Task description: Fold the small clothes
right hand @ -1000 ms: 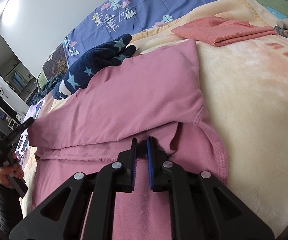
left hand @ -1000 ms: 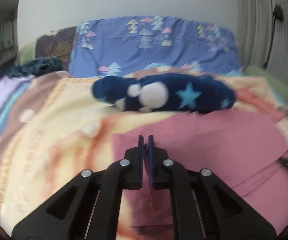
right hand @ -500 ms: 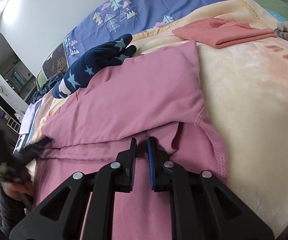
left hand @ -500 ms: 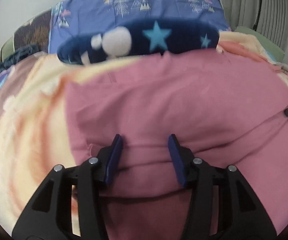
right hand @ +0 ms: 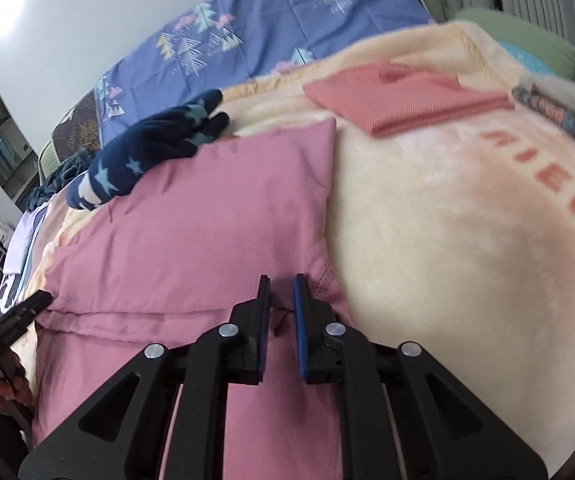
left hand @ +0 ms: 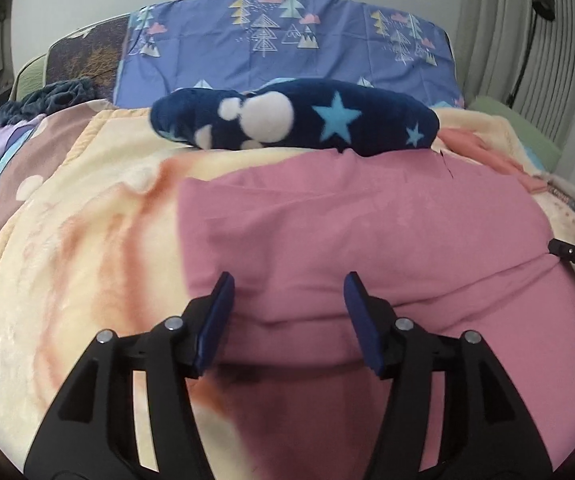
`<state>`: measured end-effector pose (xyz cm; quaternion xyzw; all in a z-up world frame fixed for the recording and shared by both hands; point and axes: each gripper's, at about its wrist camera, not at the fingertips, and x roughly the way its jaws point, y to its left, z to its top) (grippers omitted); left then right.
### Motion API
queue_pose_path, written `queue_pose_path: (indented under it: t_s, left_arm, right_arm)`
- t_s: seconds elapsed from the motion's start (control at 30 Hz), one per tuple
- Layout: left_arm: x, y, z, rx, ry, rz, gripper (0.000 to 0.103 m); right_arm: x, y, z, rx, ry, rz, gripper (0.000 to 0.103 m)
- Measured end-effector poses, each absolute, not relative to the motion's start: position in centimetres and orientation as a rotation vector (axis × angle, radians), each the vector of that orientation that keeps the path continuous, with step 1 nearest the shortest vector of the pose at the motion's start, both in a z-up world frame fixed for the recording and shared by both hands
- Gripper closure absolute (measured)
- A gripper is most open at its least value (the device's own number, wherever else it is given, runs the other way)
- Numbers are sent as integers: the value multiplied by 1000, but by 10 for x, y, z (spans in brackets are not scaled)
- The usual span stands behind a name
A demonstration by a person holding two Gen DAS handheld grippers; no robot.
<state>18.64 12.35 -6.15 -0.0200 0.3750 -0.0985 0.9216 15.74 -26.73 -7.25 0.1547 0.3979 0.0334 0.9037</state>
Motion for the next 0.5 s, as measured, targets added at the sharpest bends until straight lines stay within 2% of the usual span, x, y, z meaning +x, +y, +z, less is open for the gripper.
queue_pose_path:
  t_s: [0.1, 0.2, 0.5]
  left_arm:
    - [172, 133, -68, -35, 814, -215, 45]
    - [169, 135, -93, 9, 894, -182, 41]
    - [130, 150, -82, -62, 896, -229, 44]
  right_arm:
    - [147, -256, -60, 305, 767, 165, 88]
    - [161, -241, -84, 177, 910, 80, 79]
    - [125, -267, -68, 272, 880, 96, 78]
